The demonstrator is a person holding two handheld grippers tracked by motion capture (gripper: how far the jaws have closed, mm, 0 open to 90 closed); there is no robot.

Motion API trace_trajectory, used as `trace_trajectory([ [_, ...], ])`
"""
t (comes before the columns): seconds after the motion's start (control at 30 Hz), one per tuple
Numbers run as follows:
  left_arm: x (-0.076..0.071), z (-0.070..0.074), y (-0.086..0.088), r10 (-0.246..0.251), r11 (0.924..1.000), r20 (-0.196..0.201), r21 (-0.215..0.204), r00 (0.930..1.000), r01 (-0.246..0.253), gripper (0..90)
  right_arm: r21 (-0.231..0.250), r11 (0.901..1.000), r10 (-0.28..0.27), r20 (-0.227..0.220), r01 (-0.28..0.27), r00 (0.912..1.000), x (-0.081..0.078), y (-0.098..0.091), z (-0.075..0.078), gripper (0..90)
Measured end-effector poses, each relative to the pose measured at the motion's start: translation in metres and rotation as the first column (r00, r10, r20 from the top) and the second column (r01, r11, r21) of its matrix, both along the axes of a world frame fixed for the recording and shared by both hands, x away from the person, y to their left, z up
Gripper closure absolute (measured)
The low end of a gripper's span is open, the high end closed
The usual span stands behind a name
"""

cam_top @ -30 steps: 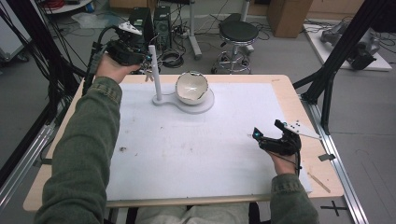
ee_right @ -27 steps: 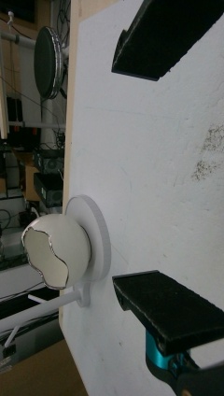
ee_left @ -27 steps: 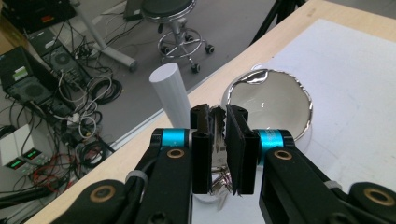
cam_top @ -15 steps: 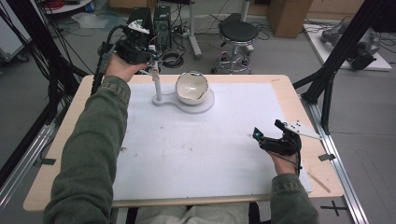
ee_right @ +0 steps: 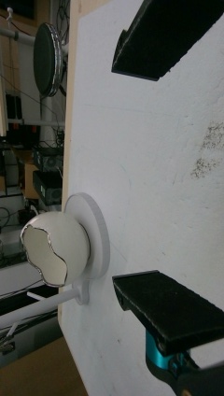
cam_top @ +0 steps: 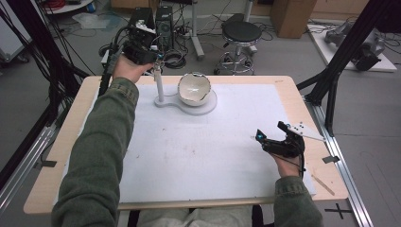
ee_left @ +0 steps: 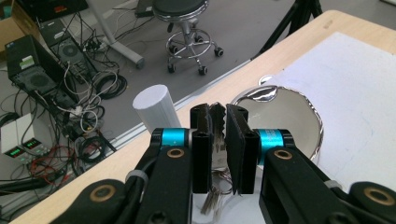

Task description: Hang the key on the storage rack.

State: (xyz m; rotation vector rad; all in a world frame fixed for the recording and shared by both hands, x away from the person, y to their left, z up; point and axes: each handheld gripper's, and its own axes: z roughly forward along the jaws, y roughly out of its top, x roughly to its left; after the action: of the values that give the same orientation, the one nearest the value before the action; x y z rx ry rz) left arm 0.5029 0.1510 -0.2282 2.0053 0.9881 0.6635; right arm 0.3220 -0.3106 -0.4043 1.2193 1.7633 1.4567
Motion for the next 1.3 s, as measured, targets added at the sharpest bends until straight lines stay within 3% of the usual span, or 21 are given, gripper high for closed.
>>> trace_trajectory([
  [0.23,0.004,-0.006,-0.005,0.007,0.9996,-0.002,0.027,1.0000,-0.007,80.7,-0.001,1.0000,-0.002,0.001,0.002,1.0000,0.000,-0.001,0.000,0.5],
  [0.4,0.003,-0.008,-0.007,0.000,1.0000,-0.013,0.008,0.9999,0.000,79.1,0.000,1.0000,-0.003,-0.003,0.003,1.0000,-0.001,-0.001,0.000,0.5],
  [0.47,0.003,-0.009,-0.008,-0.018,0.9996,-0.018,-0.021,0.9997,0.018,73.2,0.004,1.0000,-0.004,-0.006,0.004,1.0000,-0.001,-0.001,0.000,0.5],
  [0.67,0.001,-0.010,-0.010,-0.055,0.9975,-0.038,-0.047,0.9978,0.053,61.9,-0.003,1.0000,-0.002,0.000,0.002,1.0000,-0.001,-0.001,0.000,0.5],
  [0.8,-0.003,-0.006,-0.011,-0.064,0.9949,-0.015,-0.078,0.9978,0.063,49.7,0.000,1.0000,-0.003,-0.002,0.003,1.0000,-0.002,-0.001,0.000,0.5],
  [1.1,-0.014,-0.004,-0.016,-0.103,0.9923,0.036,-0.066,0.9940,0.105,28.7,-0.001,1.0000,-0.003,-0.001,0.003,1.0000,-0.002,-0.002,0.000,0.5],
  [1.2,-0.016,-0.003,-0.015,-0.089,0.9928,0.041,-0.076,0.9952,0.092,19.9,0.002,1.0000,-0.005,0.000,0.005,1.0000,-0.002,-0.001,0.000,0.5],
  [1.3,-0.017,-0.004,-0.011,-0.092,0.9914,0.026,-0.091,0.9955,0.094,16.4,0.001,1.0000,-0.004,-0.001,0.004,1.0000,-0.002,-0.001,0.000,0.5],
])
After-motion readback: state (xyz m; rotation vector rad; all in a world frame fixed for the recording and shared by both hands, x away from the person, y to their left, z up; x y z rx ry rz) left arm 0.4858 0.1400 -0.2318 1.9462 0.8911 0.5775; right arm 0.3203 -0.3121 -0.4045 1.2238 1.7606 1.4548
